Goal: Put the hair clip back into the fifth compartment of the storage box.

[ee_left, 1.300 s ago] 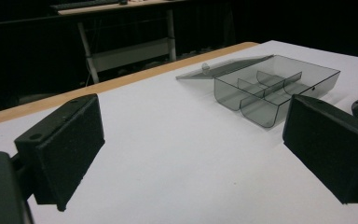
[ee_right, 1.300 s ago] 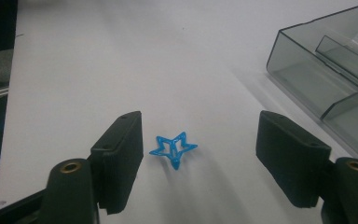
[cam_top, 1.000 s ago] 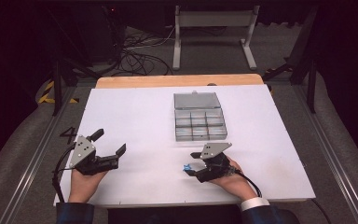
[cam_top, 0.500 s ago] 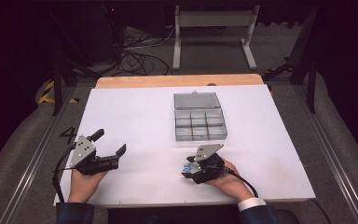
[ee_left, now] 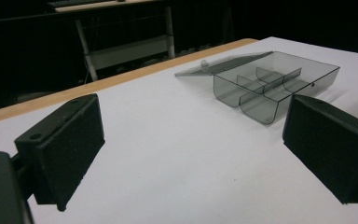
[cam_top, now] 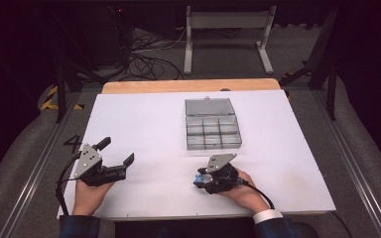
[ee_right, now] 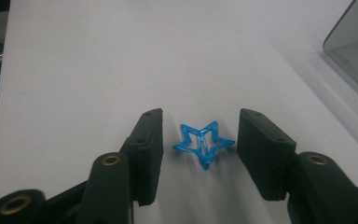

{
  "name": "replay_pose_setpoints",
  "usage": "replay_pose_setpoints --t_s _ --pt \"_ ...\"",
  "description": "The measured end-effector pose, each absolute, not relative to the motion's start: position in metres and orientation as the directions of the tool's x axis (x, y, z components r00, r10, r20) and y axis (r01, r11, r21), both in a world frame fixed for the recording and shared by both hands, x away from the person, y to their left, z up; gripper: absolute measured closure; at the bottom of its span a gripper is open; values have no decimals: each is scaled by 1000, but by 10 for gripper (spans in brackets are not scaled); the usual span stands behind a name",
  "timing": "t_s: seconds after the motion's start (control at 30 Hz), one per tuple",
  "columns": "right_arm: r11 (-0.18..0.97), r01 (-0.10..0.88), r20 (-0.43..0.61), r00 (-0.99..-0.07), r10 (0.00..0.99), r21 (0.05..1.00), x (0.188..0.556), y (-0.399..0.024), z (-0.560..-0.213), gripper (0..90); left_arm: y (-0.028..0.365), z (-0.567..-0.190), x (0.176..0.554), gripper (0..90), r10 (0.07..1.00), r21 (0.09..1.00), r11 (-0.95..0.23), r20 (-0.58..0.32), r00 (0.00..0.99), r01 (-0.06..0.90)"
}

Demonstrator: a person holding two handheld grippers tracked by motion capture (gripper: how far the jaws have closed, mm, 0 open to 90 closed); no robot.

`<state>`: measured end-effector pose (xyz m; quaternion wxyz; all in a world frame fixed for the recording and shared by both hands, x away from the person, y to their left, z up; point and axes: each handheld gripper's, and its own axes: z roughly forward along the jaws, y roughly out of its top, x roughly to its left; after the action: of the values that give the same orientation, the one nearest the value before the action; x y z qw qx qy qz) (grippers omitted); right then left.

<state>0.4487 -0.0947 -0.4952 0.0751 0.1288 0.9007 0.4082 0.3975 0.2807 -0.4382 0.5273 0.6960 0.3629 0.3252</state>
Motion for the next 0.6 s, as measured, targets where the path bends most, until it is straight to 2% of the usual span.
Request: replay_pose_setpoints --t_s 0.27,0.6 --pt "637 154 -33 -962 272 756 447 -94 -495 599 281 -438 397 59 849 970 -180 70 524 162" --pt "633 151 -40 -960 277 759 446 -94 -494 611 281 -438 397 60 849 970 -181 71 524 162"
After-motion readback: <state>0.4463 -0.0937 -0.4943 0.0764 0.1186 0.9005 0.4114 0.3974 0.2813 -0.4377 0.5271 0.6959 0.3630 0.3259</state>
